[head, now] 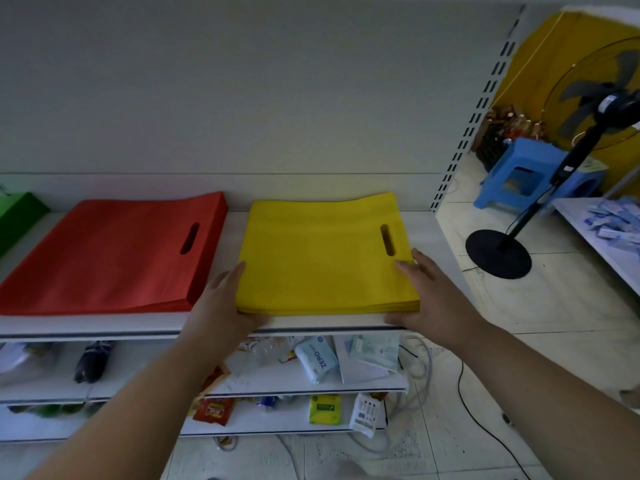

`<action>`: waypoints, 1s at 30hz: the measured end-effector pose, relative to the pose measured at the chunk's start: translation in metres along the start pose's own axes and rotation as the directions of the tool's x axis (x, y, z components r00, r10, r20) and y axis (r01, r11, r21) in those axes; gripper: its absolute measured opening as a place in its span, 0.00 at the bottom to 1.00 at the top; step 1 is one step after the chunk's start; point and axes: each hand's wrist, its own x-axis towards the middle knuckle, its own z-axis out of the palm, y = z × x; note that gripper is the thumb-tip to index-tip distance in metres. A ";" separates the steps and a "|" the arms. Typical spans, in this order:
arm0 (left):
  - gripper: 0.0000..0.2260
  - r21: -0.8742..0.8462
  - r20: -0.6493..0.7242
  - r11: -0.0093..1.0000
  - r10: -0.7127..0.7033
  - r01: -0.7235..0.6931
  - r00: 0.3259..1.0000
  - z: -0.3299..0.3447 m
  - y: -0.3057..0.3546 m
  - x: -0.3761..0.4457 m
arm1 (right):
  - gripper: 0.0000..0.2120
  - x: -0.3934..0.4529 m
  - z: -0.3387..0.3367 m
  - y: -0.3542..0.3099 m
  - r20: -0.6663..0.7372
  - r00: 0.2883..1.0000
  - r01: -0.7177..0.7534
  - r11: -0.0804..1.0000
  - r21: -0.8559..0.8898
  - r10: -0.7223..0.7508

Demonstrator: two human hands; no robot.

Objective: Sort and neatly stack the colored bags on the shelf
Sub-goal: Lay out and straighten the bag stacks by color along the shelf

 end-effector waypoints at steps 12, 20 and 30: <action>0.40 -0.205 0.002 0.978 -0.031 0.031 1.000 0.001 -0.006 0.004 | 0.41 0.004 0.006 -0.011 -0.150 0.978 0.079 0.917 -0.392 -0.148; 0.38 -0.218 0.063 0.976 -0.007 0.021 0.998 0.000 -0.013 0.015 | 0.30 0.003 0.033 -0.062 -0.229 0.941 0.134 0.898 -0.419 -0.248; 0.35 -0.349 0.035 0.937 0.040 -0.025 0.999 0.001 -0.019 0.014 | 0.21 0.022 0.087 -0.129 -0.189 0.925 0.258 0.911 -0.323 -0.329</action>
